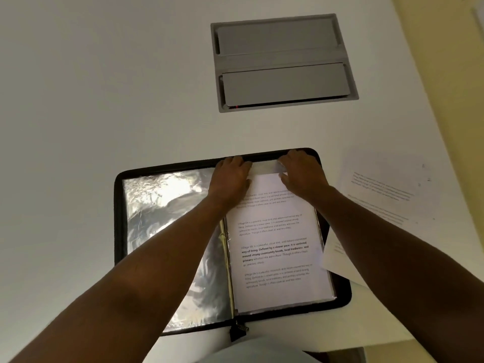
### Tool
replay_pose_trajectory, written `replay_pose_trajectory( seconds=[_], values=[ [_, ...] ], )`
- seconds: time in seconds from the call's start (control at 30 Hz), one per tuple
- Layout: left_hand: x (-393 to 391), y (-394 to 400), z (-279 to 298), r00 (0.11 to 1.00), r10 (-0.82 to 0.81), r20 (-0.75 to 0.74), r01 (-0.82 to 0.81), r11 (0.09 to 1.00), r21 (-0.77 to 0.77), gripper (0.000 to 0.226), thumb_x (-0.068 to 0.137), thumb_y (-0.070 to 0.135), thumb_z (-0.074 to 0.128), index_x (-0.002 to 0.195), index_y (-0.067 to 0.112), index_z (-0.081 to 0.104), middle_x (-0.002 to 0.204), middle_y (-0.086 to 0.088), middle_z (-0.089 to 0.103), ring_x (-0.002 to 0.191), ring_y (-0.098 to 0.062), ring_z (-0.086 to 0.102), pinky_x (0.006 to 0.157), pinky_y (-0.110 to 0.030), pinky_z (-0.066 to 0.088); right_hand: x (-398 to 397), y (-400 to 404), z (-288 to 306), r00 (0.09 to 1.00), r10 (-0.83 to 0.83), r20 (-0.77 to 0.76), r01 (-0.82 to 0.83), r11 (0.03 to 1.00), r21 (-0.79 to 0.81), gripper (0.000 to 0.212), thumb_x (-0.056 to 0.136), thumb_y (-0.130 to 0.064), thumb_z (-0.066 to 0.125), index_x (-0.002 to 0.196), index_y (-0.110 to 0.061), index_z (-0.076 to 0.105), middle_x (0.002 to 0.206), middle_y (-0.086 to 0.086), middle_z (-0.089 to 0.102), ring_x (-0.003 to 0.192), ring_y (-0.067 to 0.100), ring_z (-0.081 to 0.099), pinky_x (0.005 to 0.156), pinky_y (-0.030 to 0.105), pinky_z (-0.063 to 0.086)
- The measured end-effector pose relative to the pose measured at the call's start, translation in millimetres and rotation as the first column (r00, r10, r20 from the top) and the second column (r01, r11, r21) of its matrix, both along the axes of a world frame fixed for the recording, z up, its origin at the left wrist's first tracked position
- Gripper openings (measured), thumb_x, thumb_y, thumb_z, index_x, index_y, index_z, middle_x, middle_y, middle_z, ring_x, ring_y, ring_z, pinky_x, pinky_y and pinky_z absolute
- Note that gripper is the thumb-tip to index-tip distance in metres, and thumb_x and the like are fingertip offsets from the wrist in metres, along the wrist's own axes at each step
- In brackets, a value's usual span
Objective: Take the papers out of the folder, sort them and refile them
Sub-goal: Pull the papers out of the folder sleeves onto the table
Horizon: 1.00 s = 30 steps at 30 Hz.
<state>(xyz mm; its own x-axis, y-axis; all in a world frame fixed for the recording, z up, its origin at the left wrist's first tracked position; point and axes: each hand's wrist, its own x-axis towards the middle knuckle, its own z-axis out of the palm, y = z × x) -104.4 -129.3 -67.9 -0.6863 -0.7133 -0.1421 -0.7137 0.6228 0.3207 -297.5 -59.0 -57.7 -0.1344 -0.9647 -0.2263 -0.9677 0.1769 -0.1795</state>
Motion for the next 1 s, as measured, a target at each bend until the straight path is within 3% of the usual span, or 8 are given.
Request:
replay_pose_trajectory(
  seconds=[0.17, 0.3, 0.4, 0.5, 0.67, 0.83, 1.0],
  values=[
    [-1.0, -1.8, -0.5, 0.992, 0.027, -0.125, -0.030, 0.999, -0.022, 0.014, 0.082, 0.011, 0.065, 0.096, 0.011, 0.064, 0.096, -0.007, 0.062, 0.090, -0.027, 0.056, 0.082, -0.035, 0.040, -3.8, 0.2, 4.8, 0.992, 0.030, 0.124, -0.018, 0.995, -0.097, 0.014, 0.077, -0.009, 0.062, 0.090, -0.008, 0.068, 0.093, 0.009, 0.063, 0.086, 0.027, 0.057, 0.076, 0.037, 0.047],
    [0.3, -0.6, 3.8, 0.980, 0.023, -0.198, -0.015, 0.999, 0.045, 0.015, 0.081, 0.009, 0.062, 0.095, 0.014, 0.059, 0.088, -0.002, 0.063, 0.084, -0.022, 0.057, 0.079, -0.034, 0.040, -5.3, -5.4, 19.3, 0.959, 0.120, 0.258, -0.099, 0.991, -0.092, 0.010, 0.070, -0.015, 0.057, 0.074, -0.006, 0.062, 0.070, 0.006, 0.062, 0.062, 0.025, 0.056, 0.062, 0.031, 0.045],
    [2.6, -0.3, 7.5, 0.967, 0.024, -0.252, -0.006, 0.997, 0.073, 0.020, 0.083, 0.013, 0.065, 0.103, 0.014, 0.062, 0.093, 0.000, 0.065, 0.086, -0.016, 0.058, 0.081, -0.034, 0.044, -4.4, -10.1, 27.6, 0.949, 0.176, 0.263, -0.159, 0.984, -0.083, 0.020, 0.077, -0.024, 0.056, 0.085, -0.009, 0.066, 0.073, 0.004, 0.066, 0.065, 0.022, 0.057, 0.063, 0.031, 0.046],
    [5.2, -2.5, 8.8, 0.968, 0.035, -0.249, -0.015, 0.997, 0.079, 0.007, 0.086, 0.017, 0.065, 0.091, 0.014, 0.065, 0.086, 0.000, 0.067, 0.079, -0.017, 0.061, 0.072, -0.033, 0.050, -2.2, -16.1, 34.2, 0.947, 0.233, 0.223, -0.220, 0.972, -0.082, 0.030, 0.082, -0.032, 0.057, 0.101, -0.013, 0.070, 0.091, 0.003, 0.069, 0.083, 0.020, 0.058, 0.073, 0.029, 0.039],
    [5.9, -3.8, 14.7, 0.960, 0.060, -0.274, -0.041, 0.996, 0.073, 0.009, 0.089, 0.020, 0.066, 0.095, 0.013, 0.066, 0.087, -0.003, 0.072, 0.079, -0.019, 0.066, 0.071, -0.033, 0.053, 7.9, -20.5, 43.3, 0.937, 0.270, 0.222, -0.271, 0.962, -0.025, 0.026, 0.088, -0.030, 0.063, 0.110, -0.017, 0.067, 0.103, 0.001, 0.066, 0.095, 0.019, 0.054, 0.081, 0.028, 0.035],
    [7.4, -5.7, 18.6, 0.952, -0.014, -0.305, 0.003, 0.999, -0.036, 0.008, 0.086, 0.015, 0.069, 0.092, 0.011, 0.071, 0.100, -0.006, 0.068, 0.092, -0.022, 0.058, 0.075, -0.030, 0.045, 15.2, -18.7, 53.3, 0.929, 0.365, 0.067, -0.361, 0.930, -0.063, 0.026, 0.089, -0.026, 0.062, 0.114, -0.016, 0.066, 0.116, 0.006, 0.063, 0.103, 0.024, 0.055, 0.088, 0.037, 0.041],
    [16.3, -0.6, 17.1, 0.960, -0.004, -0.280, 0.026, 0.997, 0.075, 0.010, 0.091, 0.019, 0.059, 0.097, 0.012, 0.062, 0.087, -0.005, 0.069, 0.080, -0.020, 0.062, 0.071, -0.037, 0.052, 22.5, -18.9, 62.5, 0.923, 0.354, 0.149, -0.356, 0.934, -0.012, 0.024, 0.090, -0.024, 0.056, 0.109, -0.016, 0.069, 0.105, 0.002, 0.069, 0.092, 0.020, 0.061, 0.089, 0.034, 0.042]
  ],
)
